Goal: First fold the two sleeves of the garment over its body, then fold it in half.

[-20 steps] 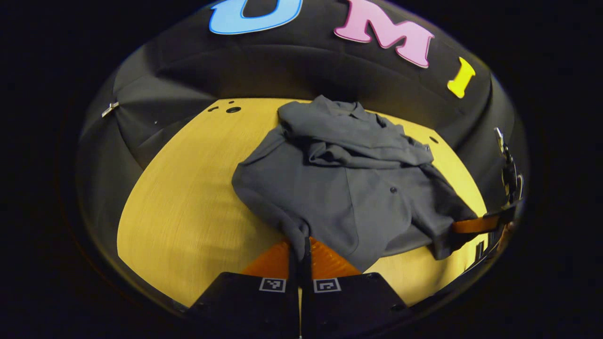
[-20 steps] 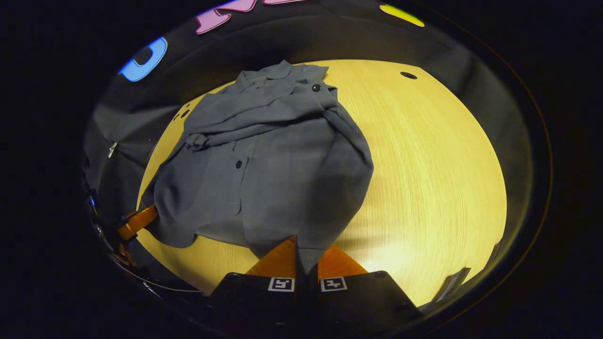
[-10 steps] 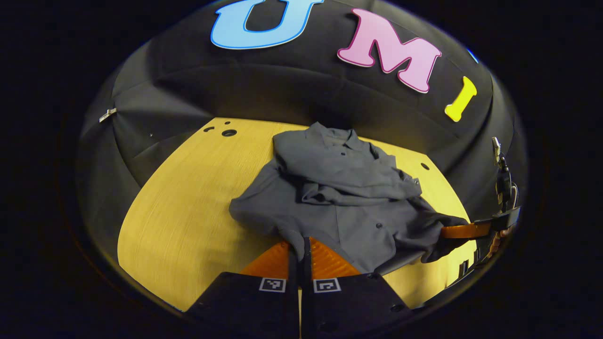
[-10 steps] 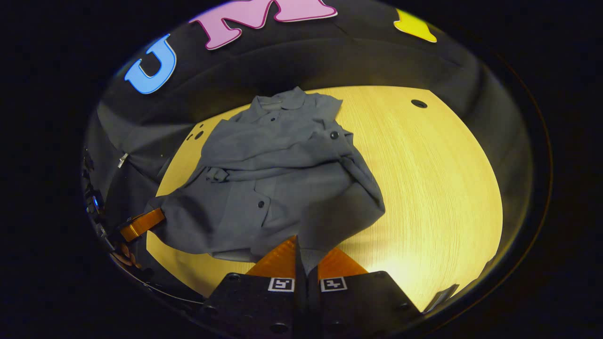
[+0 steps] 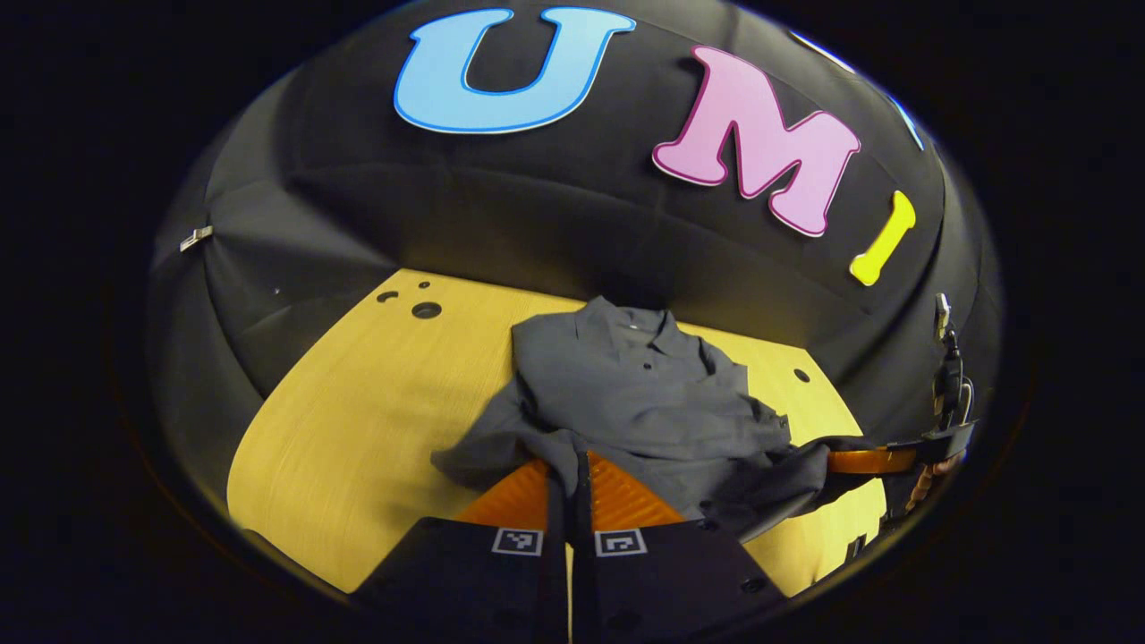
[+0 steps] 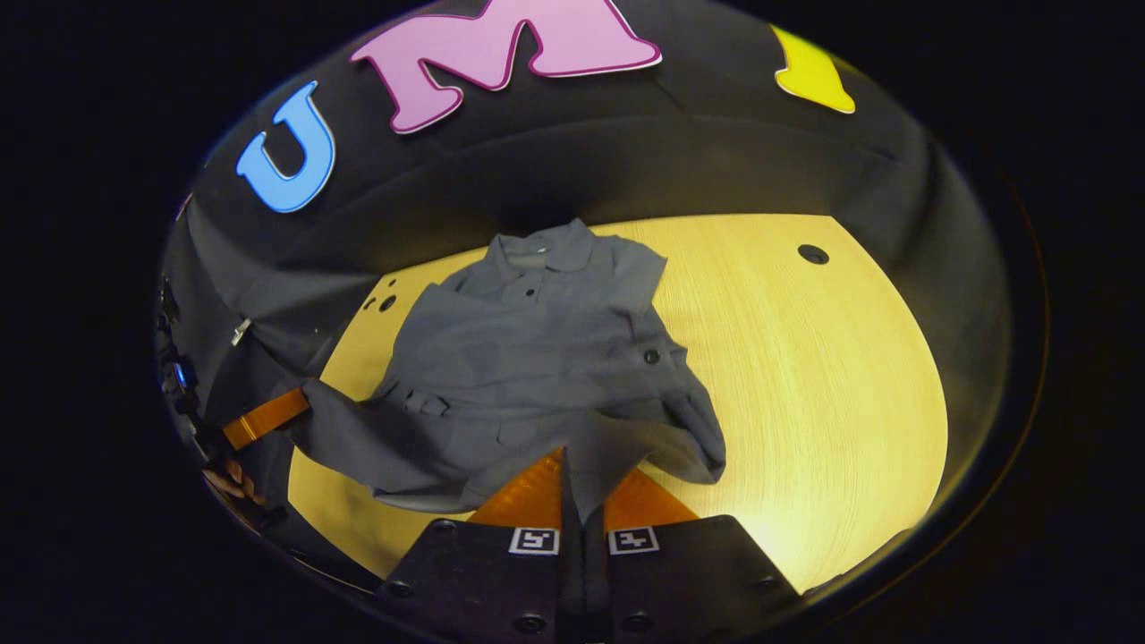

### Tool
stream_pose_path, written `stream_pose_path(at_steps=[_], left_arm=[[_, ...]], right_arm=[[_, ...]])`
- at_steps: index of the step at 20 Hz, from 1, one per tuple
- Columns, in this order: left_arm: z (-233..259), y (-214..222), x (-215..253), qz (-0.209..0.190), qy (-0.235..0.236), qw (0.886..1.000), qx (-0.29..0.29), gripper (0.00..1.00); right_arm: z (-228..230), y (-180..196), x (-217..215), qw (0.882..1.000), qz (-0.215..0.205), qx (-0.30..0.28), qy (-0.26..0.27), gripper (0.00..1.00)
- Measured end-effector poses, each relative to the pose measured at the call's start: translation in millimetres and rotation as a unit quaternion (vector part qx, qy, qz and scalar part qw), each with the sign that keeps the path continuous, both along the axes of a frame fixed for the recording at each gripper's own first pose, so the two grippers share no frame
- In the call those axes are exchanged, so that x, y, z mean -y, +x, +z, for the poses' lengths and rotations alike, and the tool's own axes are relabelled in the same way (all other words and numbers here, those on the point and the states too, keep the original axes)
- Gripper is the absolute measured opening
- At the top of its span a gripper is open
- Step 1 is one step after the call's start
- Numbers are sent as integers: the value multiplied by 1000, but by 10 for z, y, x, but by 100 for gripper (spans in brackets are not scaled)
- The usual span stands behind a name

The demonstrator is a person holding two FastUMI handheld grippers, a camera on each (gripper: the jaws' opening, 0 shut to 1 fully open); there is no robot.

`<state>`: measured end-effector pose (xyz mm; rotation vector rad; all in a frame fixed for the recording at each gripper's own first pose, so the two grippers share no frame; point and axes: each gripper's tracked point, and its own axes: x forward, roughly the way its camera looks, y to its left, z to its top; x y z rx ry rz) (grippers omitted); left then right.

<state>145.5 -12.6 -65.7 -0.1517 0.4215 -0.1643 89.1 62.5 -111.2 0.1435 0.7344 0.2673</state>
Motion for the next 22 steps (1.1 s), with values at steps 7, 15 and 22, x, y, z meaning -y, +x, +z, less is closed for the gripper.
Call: stream_pose_path(at_steps=[7, 15, 22], left_arm=[[395, 640, 116, -15, 14, 999, 50, 7], [694, 1537, 147, -10, 27, 994, 104, 7], [429, 2356, -84, 31, -18, 994, 101, 6]], right_arm=[[356, 632, -83, 999, 4, 52, -7, 5], [641, 1498, -202, 995, -1, 100, -5, 5], [579, 2250, -142, 993, -29, 117, -5, 5]])
